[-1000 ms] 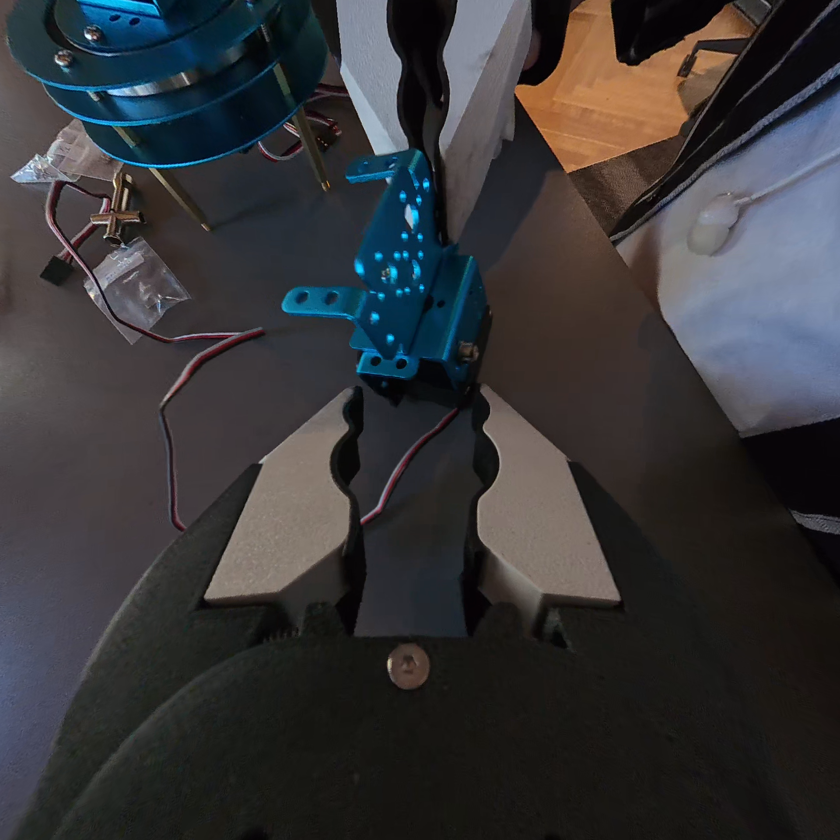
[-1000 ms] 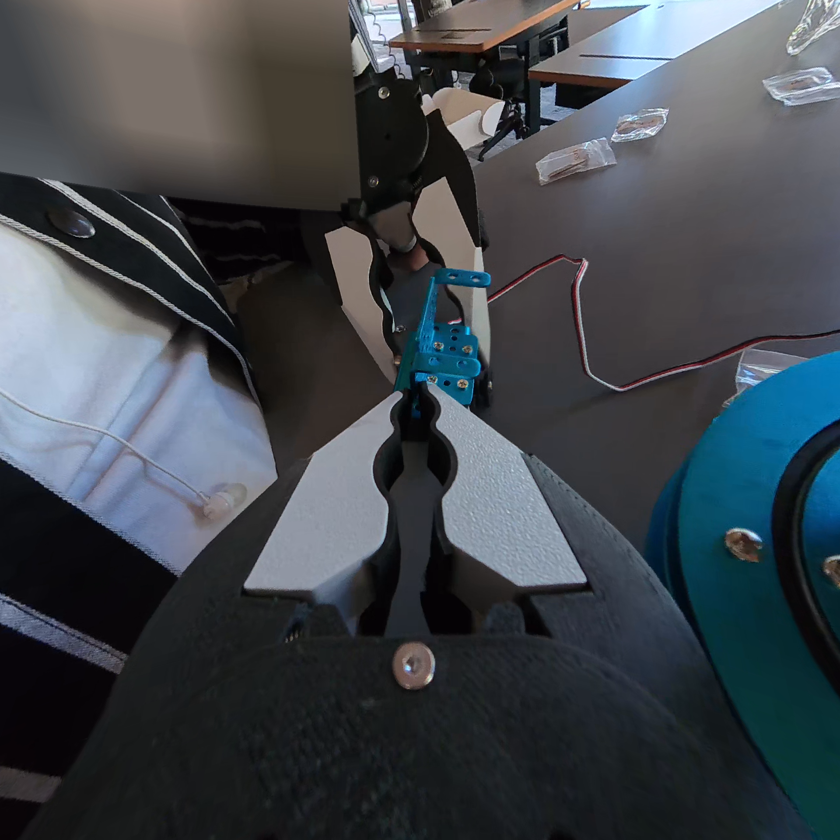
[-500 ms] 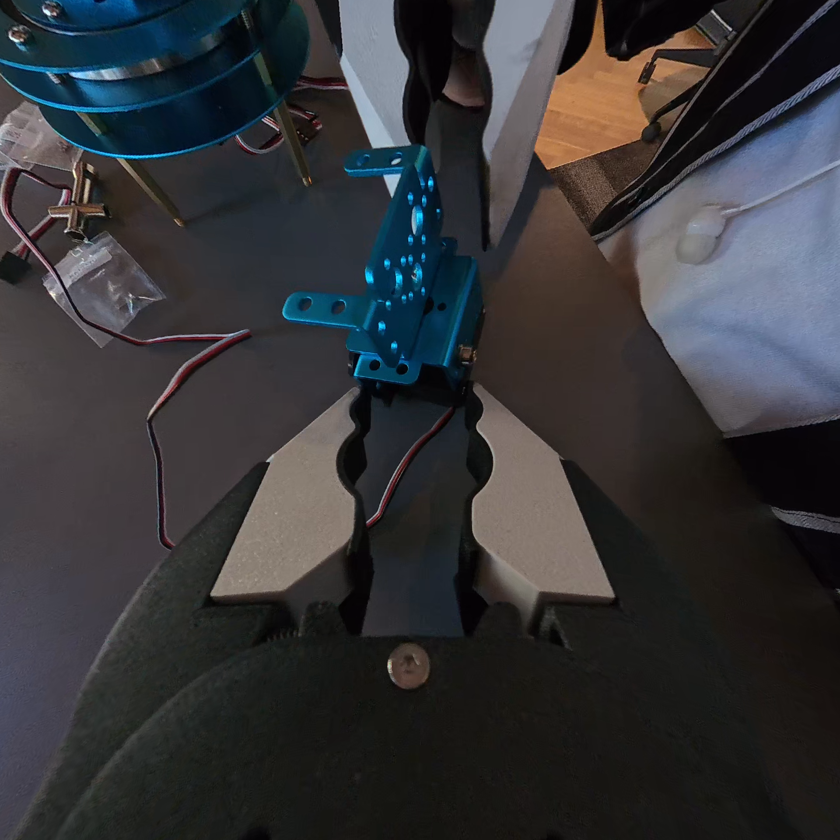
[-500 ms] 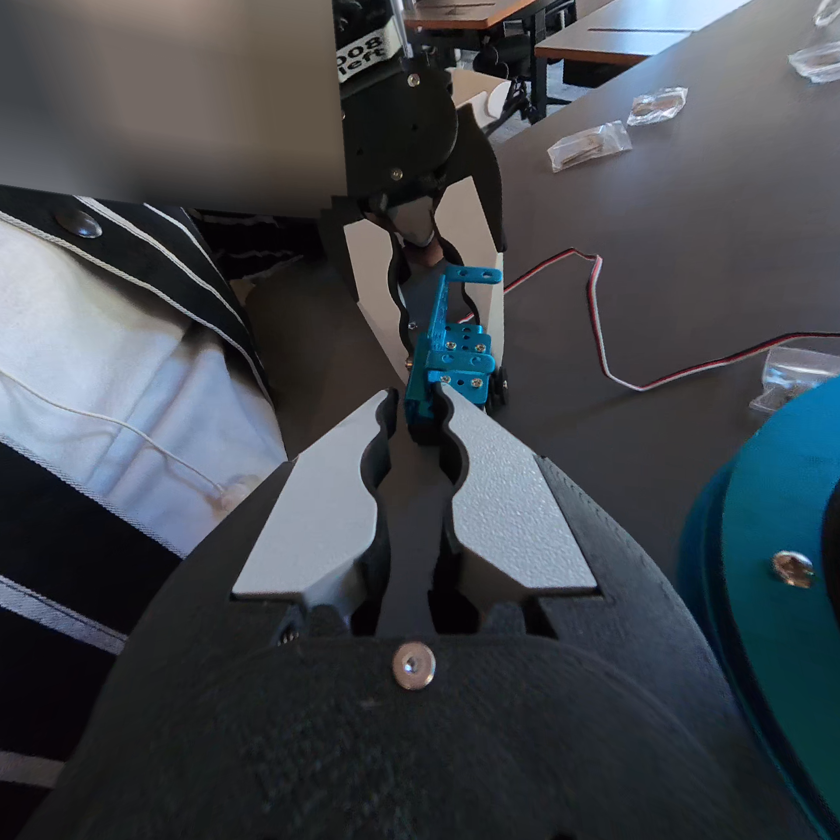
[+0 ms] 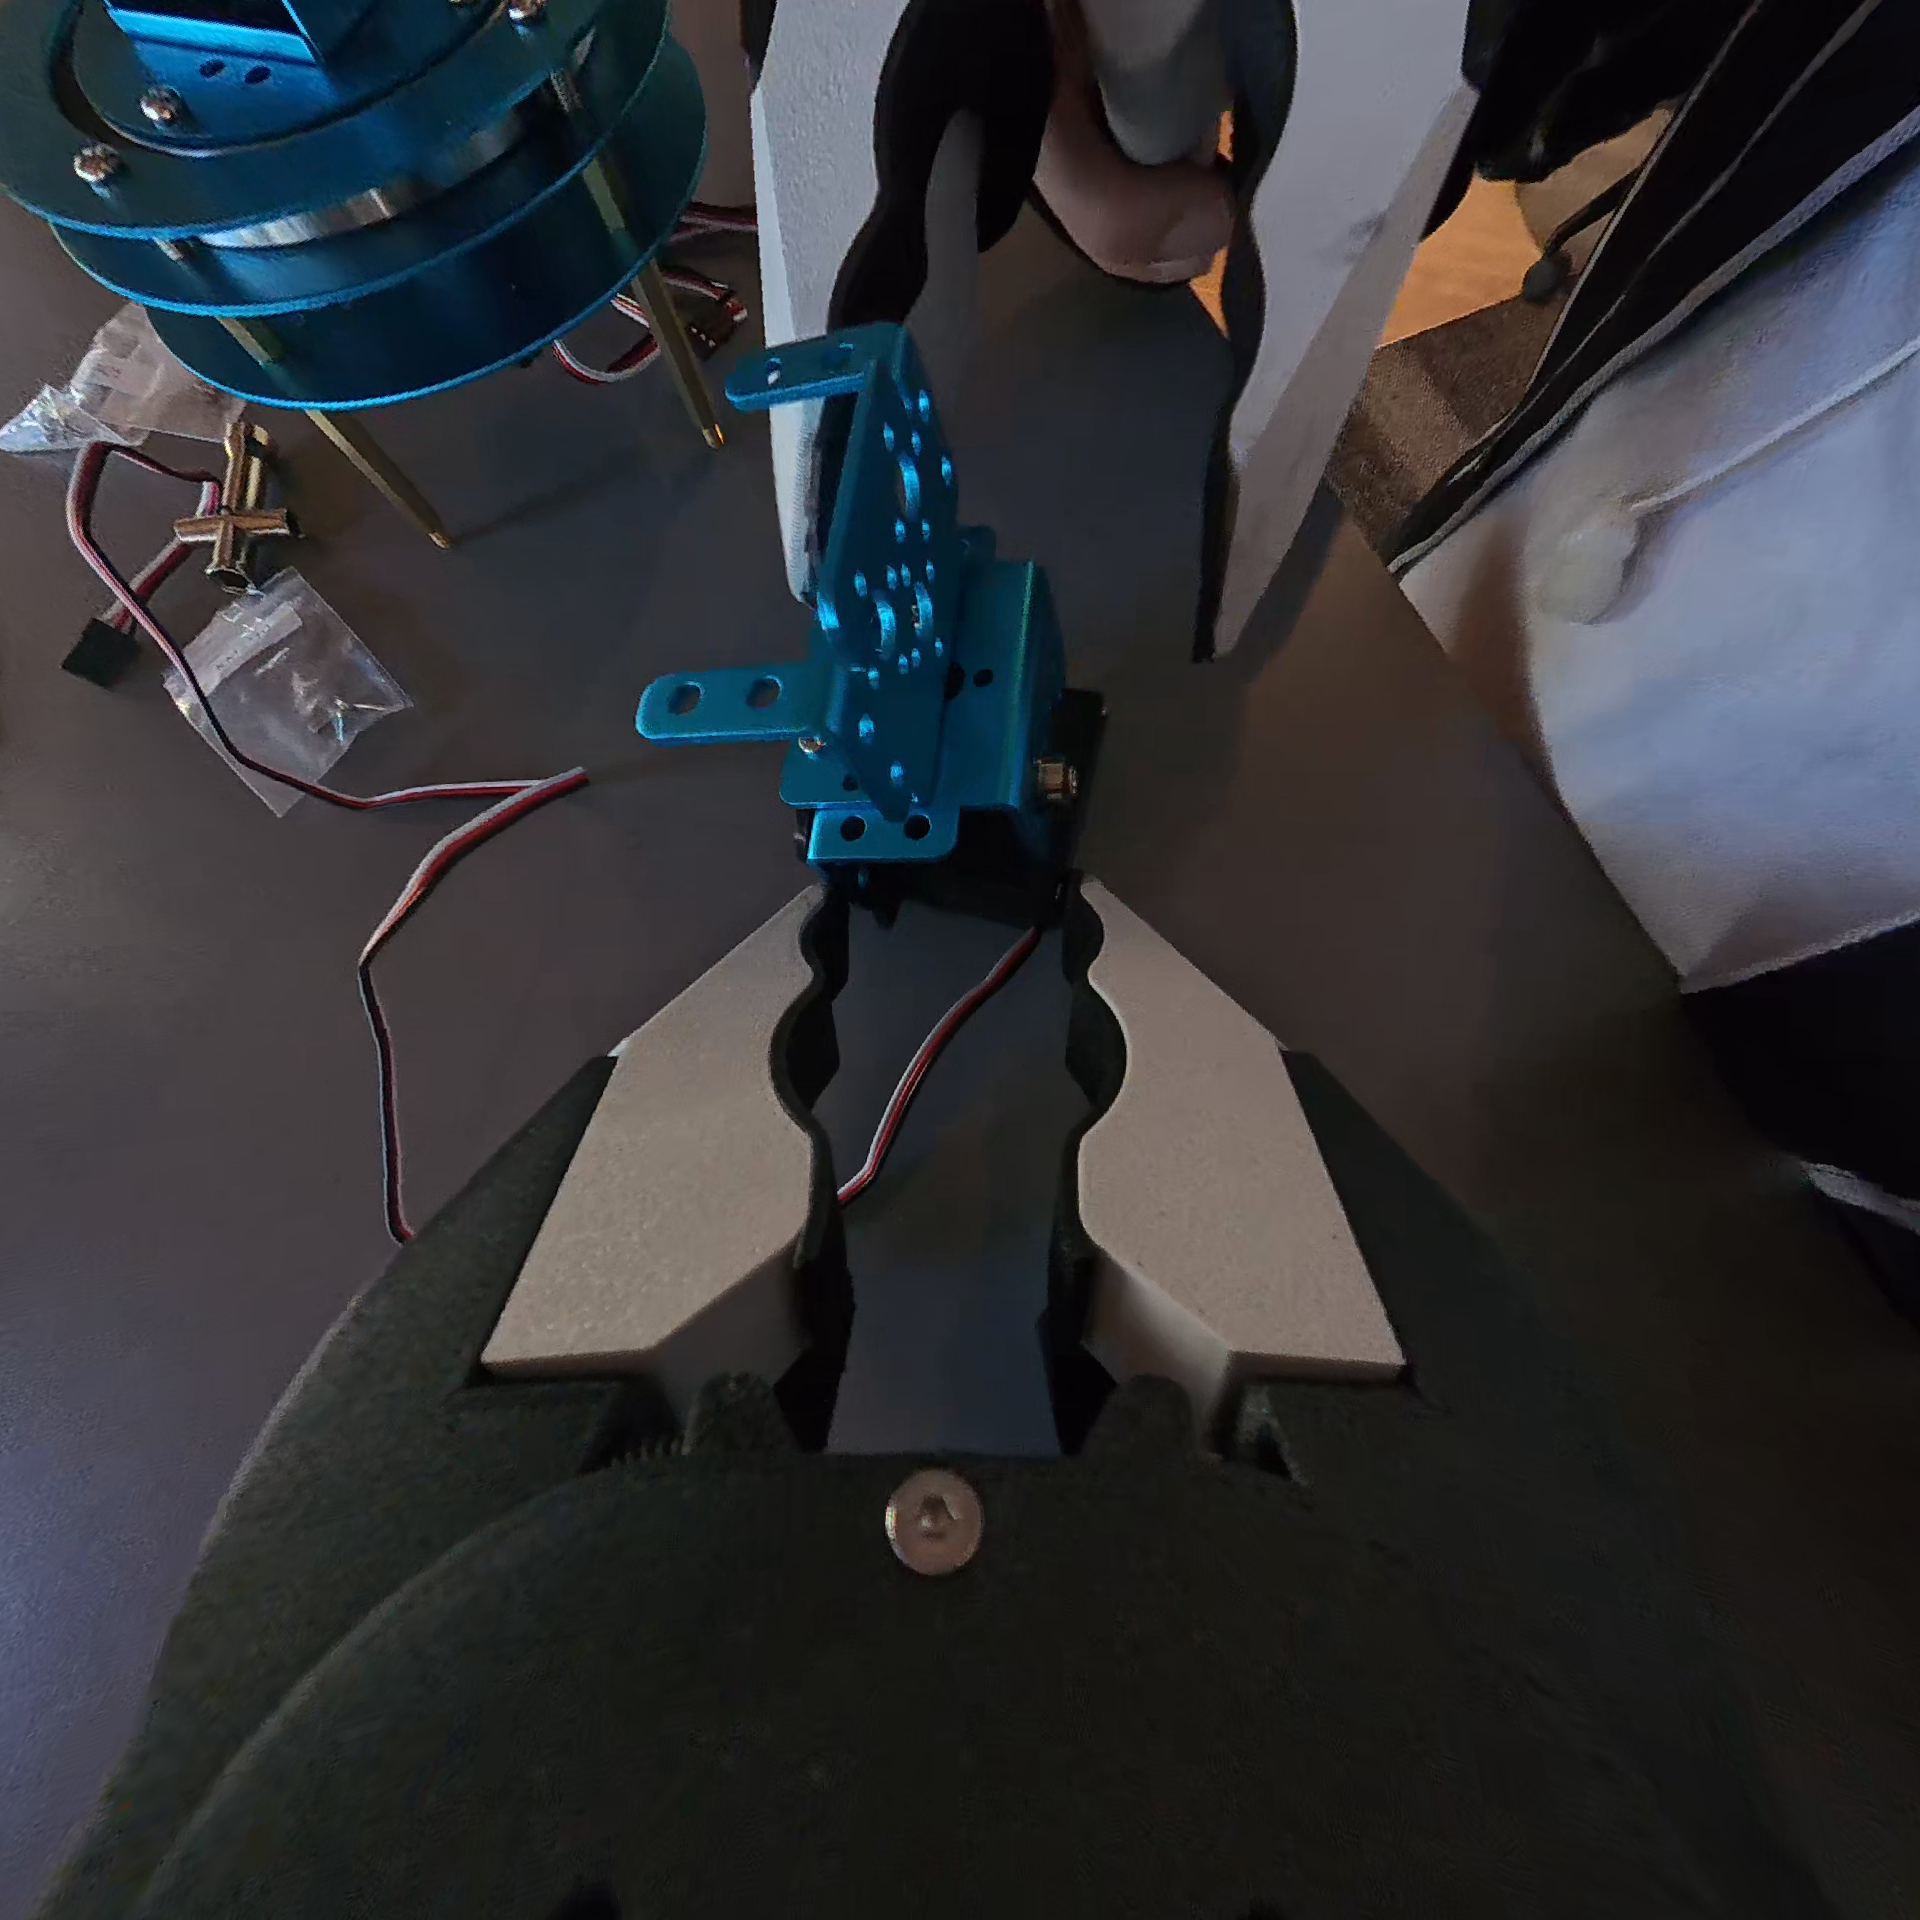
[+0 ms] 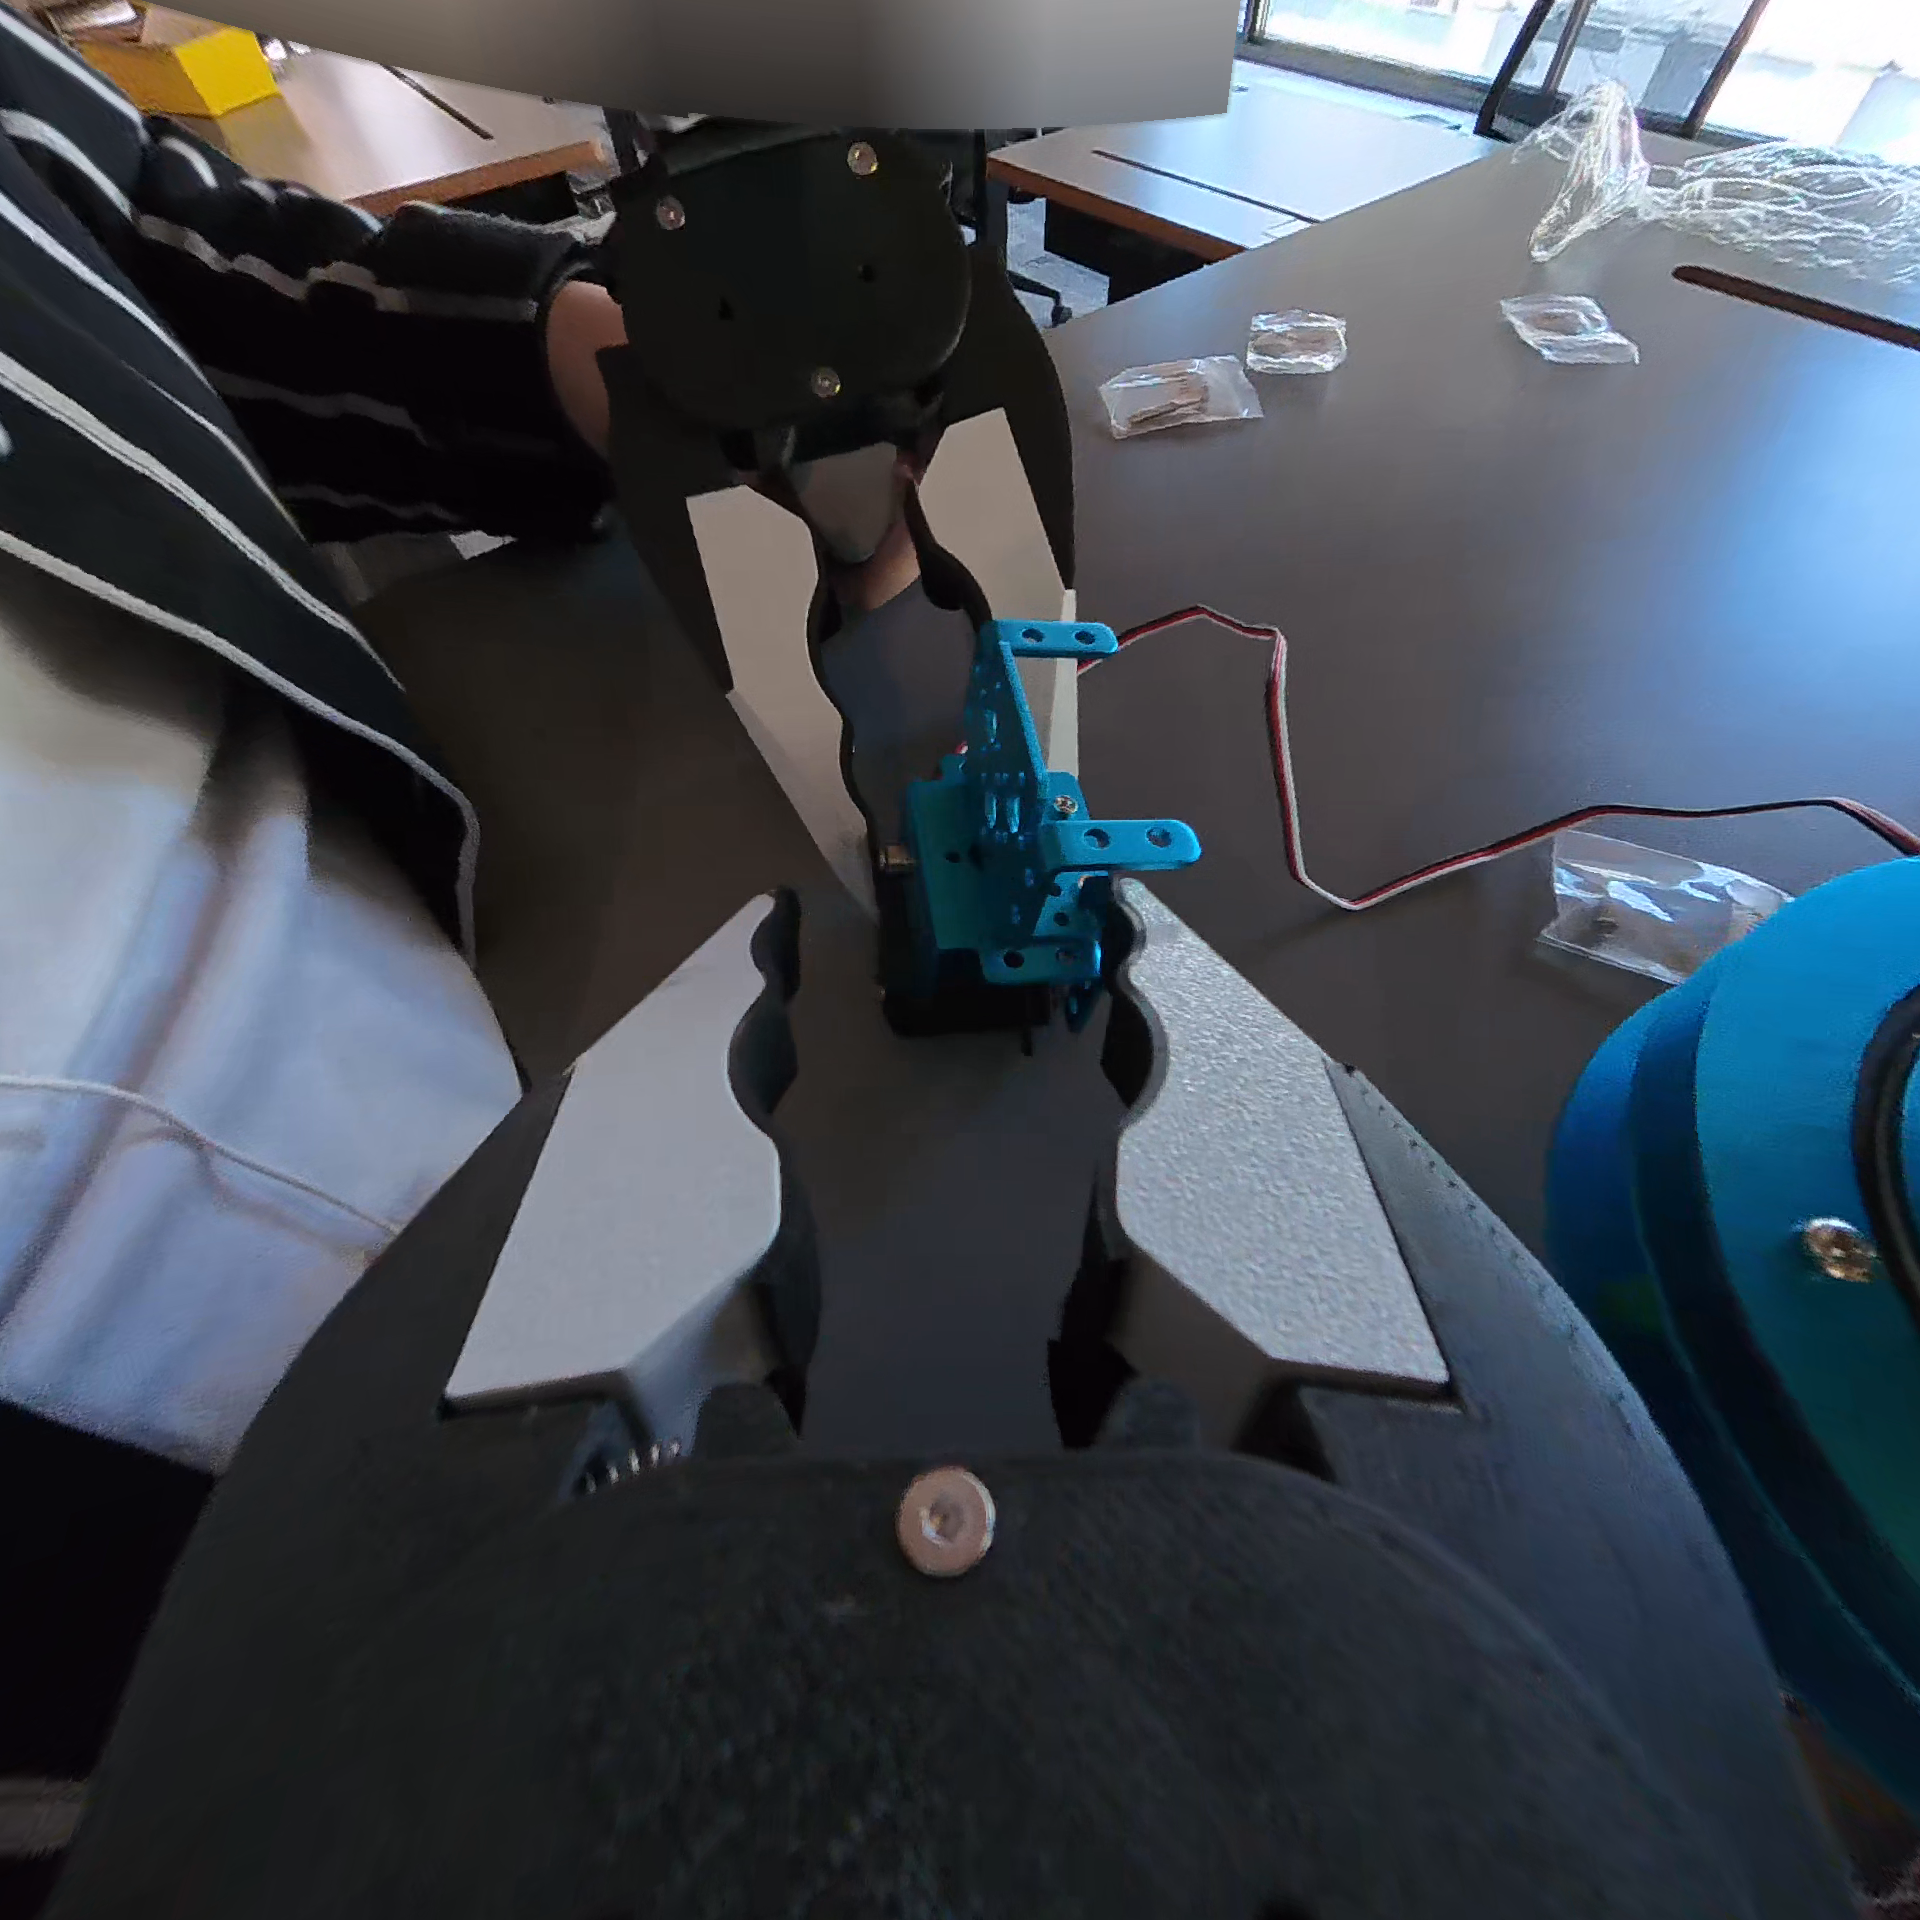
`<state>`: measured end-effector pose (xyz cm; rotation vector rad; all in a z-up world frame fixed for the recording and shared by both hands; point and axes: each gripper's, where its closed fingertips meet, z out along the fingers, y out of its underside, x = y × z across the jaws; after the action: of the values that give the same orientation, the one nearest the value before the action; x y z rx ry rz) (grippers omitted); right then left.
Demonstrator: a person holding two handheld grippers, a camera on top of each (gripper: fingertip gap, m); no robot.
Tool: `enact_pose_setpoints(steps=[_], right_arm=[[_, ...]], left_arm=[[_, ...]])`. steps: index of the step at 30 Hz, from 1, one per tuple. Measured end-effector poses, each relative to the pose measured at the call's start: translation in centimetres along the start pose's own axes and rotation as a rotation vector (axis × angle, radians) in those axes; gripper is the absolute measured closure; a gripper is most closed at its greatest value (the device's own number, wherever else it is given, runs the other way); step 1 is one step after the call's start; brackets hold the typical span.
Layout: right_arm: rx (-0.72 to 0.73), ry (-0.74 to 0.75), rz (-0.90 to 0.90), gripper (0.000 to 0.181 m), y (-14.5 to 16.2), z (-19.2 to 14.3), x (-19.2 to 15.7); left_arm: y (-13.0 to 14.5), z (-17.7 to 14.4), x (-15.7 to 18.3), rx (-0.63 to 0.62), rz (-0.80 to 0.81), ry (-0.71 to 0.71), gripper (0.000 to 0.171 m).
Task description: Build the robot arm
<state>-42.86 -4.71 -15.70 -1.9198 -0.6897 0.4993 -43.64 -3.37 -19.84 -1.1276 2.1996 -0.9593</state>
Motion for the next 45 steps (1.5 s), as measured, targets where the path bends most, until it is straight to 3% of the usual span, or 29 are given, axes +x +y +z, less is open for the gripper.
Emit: enact_pose_setpoints(steps=[11, 16, 20, 31, 45], right_arm=[[0.008, 0.039, -0.052, 0.129, -0.2, 0.9, 0.6], [-0.043, 0.051, -0.045, 0.119, 0.3, 1.6, 1.0], [-0.07, 0.079, -0.081, 0.139, 0.6, 1.6, 1.1], [-0.057, 0.105, -0.144, 0.126, 0.5, 1.6, 0.6], [-0.108, 0.162, -0.24, 0.131, 1.2, 1.8, 1.4]], left_arm=[[0.0, 0.0, 0.0, -0.001, -0.005, 0.009, 0.132], [-0.1, 0.1, 0.0, 0.002, 0.023, -0.006, 0.132], [-0.1, 0.1, -0.2, 0.0, 0.018, -0.016, 0.132], [0.0, 0.1, -0.2, -0.005, -0.005, -0.011, 0.132], [0.0, 0.2, -0.2, -0.013, -0.095, 0.032, 0.132]])
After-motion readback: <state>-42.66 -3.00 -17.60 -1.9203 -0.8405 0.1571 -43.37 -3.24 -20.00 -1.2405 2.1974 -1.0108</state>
